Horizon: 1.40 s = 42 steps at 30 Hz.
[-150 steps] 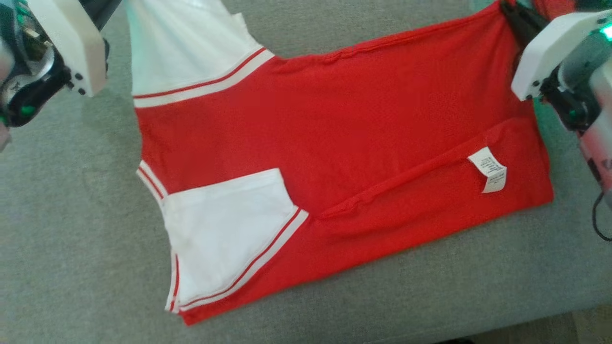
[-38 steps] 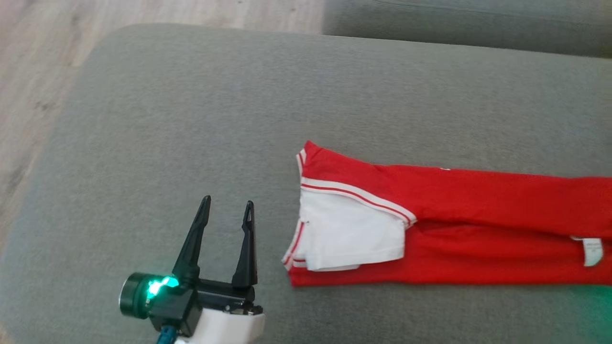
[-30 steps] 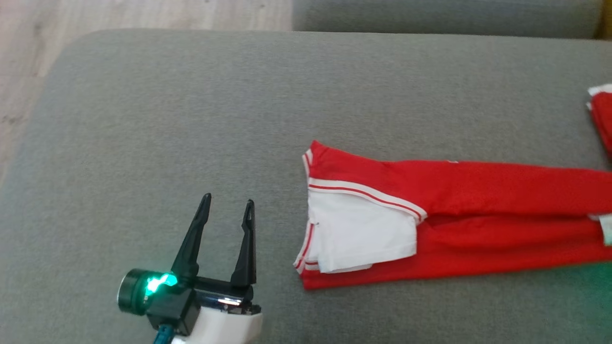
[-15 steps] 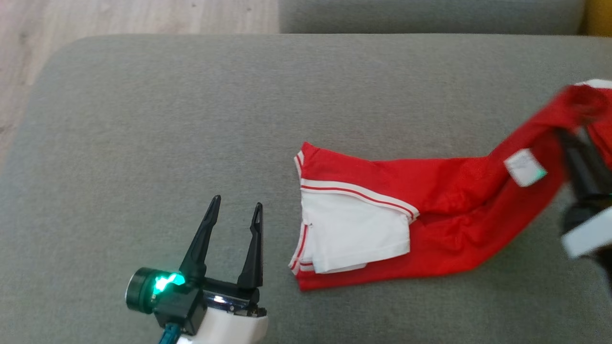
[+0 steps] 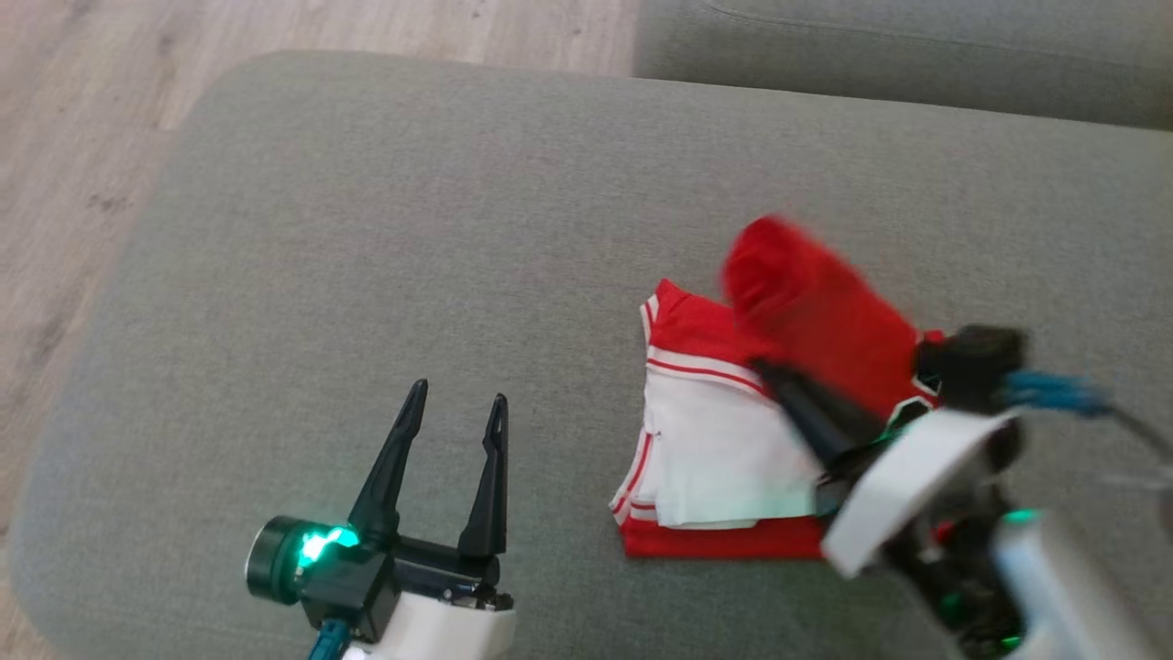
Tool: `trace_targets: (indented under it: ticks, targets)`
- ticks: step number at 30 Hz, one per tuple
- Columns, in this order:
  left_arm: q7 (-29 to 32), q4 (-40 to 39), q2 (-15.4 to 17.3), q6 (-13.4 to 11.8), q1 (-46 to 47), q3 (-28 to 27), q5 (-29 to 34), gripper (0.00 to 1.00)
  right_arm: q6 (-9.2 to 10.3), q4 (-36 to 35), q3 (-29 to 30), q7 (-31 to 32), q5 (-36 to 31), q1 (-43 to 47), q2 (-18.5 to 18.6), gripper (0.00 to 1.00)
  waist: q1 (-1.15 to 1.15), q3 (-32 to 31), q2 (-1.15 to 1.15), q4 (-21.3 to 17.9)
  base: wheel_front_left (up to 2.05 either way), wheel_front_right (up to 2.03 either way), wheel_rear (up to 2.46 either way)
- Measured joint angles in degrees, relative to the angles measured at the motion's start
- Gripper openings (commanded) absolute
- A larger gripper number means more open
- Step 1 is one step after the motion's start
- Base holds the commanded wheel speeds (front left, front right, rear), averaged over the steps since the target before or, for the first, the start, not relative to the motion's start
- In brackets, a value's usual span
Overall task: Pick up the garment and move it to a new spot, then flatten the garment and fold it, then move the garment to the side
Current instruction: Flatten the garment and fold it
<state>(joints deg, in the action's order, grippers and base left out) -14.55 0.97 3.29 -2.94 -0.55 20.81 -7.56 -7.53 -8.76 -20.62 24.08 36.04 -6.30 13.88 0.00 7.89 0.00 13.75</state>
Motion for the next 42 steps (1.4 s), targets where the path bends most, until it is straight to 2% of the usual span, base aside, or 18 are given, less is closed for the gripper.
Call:
trace_targets:
  ticks: [5,6,7,8,12,15,20,24,27,30,33,38,42]
  targets:
    - [0.0,0.1,0.0,0.0,0.0,0.1,0.0,1.0,0.0,5.6,-5.7,-2.4,-1.3,-1.0,-1.7,0.0,0.0,0.0,0.0,0.9,0.0,0.0,0.0]
    - [0.0,0.1,0.0,0.0,0.0,0.1,-0.2,1.0,0.0,7.2,-6.6,-3.4,-1.6,-1.3,-2.2,0.25,0.0,0.1,0.0,1.1,0.0,0.0,0.0]
    - [0.0,0.1,0.0,0.0,0.0,0.2,-0.5,1.0,0.0,8.8,-7.3,-4.2,-1.9,-1.6,-2.7,0.84,0.0,0.1,0.0,1.2,0.0,0.0,0.0]
    - [0.0,0.1,0.0,0.0,0.0,0.2,-0.5,1.0,0.0,10.4,-7.5,-5.3,-2.3,-1.8,-3.4,1.0,0.0,0.2,0.0,1.2,0.0,0.0,0.0]
    - [0.0,0.5,0.0,-0.1,0.0,0.1,-0.6,1.0,0.0,13.4,-7.8,-10.6,-3.3,-2.7,-6.0,1.0,0.0,0.4,0.0,1.2,0.0,0.0,0.0]
    - [0.0,0.8,0.0,-0.1,0.0,-0.1,-0.6,1.0,0.0,13.1,-6.9,-13.7,-2.3,-3.4,-6.0,1.0,0.0,0.1,0.0,0.9,0.0,0.0,0.0]
    - [0.0,0.8,0.0,-0.2,-0.2,-0.8,-0.7,1.0,0.0,11.5,0.4,-21.7,-2.2,-3.3,-2.1,1.0,0.0,-1.7,0.0,-0.3,0.0,0.0,0.0]
    - [0.0,0.8,0.0,-0.6,-2.0,-1.8,-1.0,1.0,0.0,11.4,6.1,-29.0,-3.6,0.4,0.9,1.0,0.0,-4.3,0.0,-1.3,0.0,0.0,0.0]
    - [0.0,1.1,0.0,-0.6,-3.9,-2.4,-1.5,1.0,0.0,13.0,8.4,-34.8,-5.7,4.6,1.6,1.0,0.0,-6.4,0.0,-2.2,0.0,0.0,0.0]
    - [0.0,1.1,0.0,-0.6,-5.7,-2.6,-1.5,1.0,0.0,15.4,9.3,-37.6,-9.0,8.0,1.5,1.0,-0.01,-8.2,0.0,-3.1,0.0,0.0,0.0]
    - [0.0,1.5,0.0,-0.6,-6.9,-3.1,-1.5,1.0,0.0,18.2,10.5,-38.3,-12.6,10.8,0.6,1.0,-0.01,-9.9,0.0,-4.0,0.0,0.0,0.0]
    - [0.0,3.6,0.0,-0.6,-9.9,-4.8,-0.9,1.0,0.0,17.6,15.2,-38.3,-21.1,15.5,-4.4,1.0,-0.01,-12.7,0.0,-4.9,0.0,0.0,0.0]
    - [0.0,5.0,0.0,-0.6,-11.7,-6.1,-0.5,1.0,0.0,17.3,17.4,-38.3,-24.2,18.4,-7.0,1.0,-0.01,-14.0,0.0,-5.3,0.0,0.0,0.0]
